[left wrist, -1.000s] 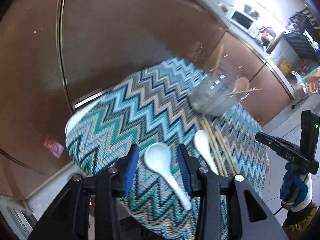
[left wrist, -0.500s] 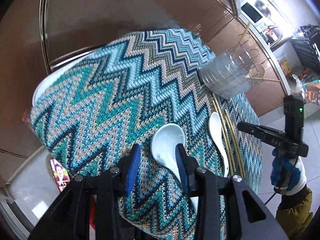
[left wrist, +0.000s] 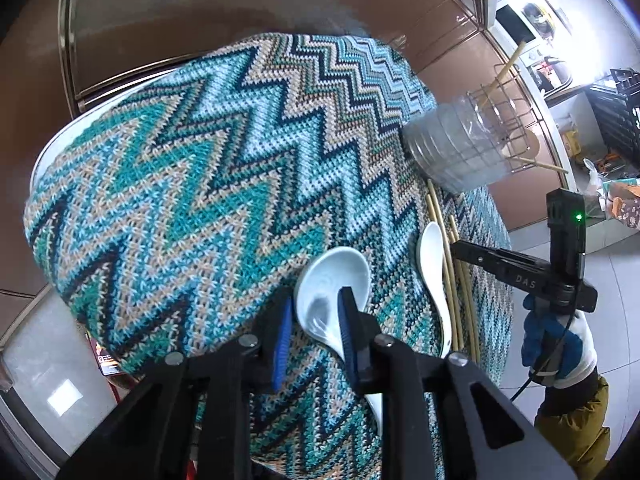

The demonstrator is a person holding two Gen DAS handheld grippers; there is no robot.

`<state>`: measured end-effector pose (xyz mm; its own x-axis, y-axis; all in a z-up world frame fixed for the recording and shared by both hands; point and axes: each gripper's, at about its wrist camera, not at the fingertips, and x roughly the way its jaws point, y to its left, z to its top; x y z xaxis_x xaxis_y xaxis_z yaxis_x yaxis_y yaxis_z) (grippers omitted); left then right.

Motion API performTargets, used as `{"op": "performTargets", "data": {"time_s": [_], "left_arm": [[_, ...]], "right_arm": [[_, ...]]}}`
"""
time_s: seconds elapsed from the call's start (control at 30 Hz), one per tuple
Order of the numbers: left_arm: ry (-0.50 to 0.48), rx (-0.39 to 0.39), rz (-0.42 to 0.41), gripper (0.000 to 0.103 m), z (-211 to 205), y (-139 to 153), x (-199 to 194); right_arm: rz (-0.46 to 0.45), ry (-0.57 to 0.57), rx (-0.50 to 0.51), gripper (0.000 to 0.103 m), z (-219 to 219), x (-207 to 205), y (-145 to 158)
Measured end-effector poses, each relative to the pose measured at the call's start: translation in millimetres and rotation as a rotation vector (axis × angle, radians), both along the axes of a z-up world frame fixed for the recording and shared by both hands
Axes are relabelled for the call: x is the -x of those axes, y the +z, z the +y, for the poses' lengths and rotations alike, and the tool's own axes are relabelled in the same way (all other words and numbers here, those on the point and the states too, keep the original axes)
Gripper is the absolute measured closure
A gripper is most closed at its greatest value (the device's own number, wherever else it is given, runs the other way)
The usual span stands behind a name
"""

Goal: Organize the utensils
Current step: 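Grasp a chopstick with the right tool while the left tool grasps the white spoon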

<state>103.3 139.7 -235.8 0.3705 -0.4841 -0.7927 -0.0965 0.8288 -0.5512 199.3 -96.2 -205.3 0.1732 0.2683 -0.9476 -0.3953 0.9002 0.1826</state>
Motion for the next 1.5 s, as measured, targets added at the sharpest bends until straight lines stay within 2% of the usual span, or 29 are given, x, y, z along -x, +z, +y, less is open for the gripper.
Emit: {"op": "performTargets", "data": {"time_s": [0.13, 0.33, 0.5, 0.7, 1.03, 1.33, 1.5], "left_arm": [[0.004, -0.015, 0.019, 0.09, -1, -3, -4], [0.003, -0.029, 0.04, 0.092, -2, -4, -9], [0.0, -0.048, 0.037, 0.092, -5, -3, -12], [0.015, -0.019, 0.021, 0.096, -2, -4, -11], [0.012, -0.03, -0.096, 0.097, -9, 17, 3], [-0.01, -0.079, -0.25, 0.097, -17, 66, 18], [-0.018, -0.095, -0.321, 0.097, -24, 94, 22]], "right_arm": [[0.011, 0.001, -0.003, 0.092, 6, -5, -8], [0.019, 0.005, -0.011, 0.096, 0, -6, -12], [0.016, -0.004, -0.022, 0.097, -8, -1, -7], [-0.023, -0.019, -0.041, 0.098, -14, 11, 7], [-0.109, -0.025, -0.072, 0.098, -27, 39, 40], [-0.207, -0.033, -0.11, 0.098, -46, 67, 77], [-0.298, -0.043, -0.149, 0.098, -42, 80, 102]]}}
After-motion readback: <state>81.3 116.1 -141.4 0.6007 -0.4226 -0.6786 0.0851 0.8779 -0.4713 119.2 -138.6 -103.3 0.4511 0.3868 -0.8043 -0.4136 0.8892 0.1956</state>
